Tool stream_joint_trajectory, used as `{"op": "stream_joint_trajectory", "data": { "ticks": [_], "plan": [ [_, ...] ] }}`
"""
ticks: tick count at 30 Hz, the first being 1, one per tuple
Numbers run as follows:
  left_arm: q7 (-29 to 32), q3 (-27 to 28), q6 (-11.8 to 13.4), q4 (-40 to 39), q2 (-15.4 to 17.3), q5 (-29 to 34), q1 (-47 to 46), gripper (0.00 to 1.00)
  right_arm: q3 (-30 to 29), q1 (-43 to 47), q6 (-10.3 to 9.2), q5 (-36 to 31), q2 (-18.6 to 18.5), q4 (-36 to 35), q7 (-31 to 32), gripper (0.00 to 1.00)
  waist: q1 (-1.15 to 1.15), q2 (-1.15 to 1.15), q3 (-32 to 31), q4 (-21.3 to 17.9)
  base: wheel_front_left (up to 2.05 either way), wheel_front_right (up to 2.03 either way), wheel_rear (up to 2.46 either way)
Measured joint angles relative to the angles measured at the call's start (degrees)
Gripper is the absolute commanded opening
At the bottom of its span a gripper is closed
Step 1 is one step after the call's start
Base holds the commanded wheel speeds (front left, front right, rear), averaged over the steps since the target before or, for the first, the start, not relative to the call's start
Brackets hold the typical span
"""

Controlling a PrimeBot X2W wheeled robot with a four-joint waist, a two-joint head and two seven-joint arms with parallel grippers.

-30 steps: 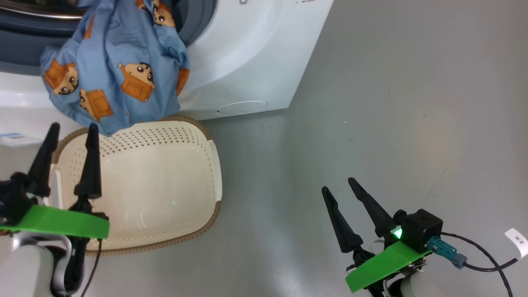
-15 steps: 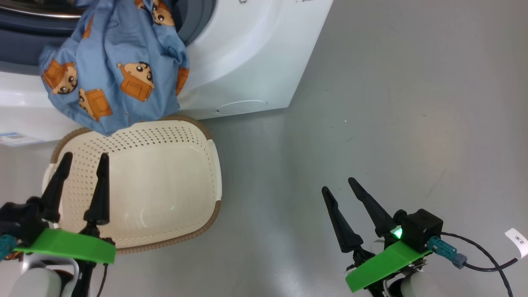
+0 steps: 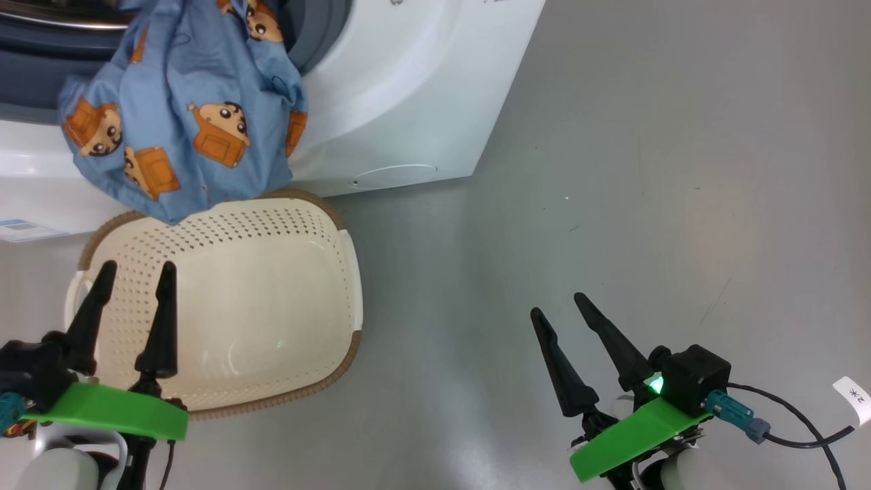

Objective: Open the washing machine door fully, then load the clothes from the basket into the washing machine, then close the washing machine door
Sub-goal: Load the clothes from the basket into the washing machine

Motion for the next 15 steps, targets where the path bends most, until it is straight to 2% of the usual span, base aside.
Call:
{"op": "stream_joint_trajectory", "data": {
  "ticks": [6, 15],
  "plan": [
    [0.0, 0.12, 0.0, 1.1, 0.1, -0.16, -0.79, 1.0, 0.02, -0.01, 0.0, 0.0, 0.0, -0.34, 0.0, 1.0, 0.0, 0.0, 0.62, -0.48, 0.0, 0.0, 0.0],
    [0.0, -1.26, 0.0, 3.76, 1.19, -0.3, -7.14, 1.0, 0.51, -0.08, 0.0, 0.0, 0.0, -1.11, 0.0, 1.0, 0.0, 0.0, 2.42, -1.5, 0.0, 0.0, 0.0]
  ]
}}
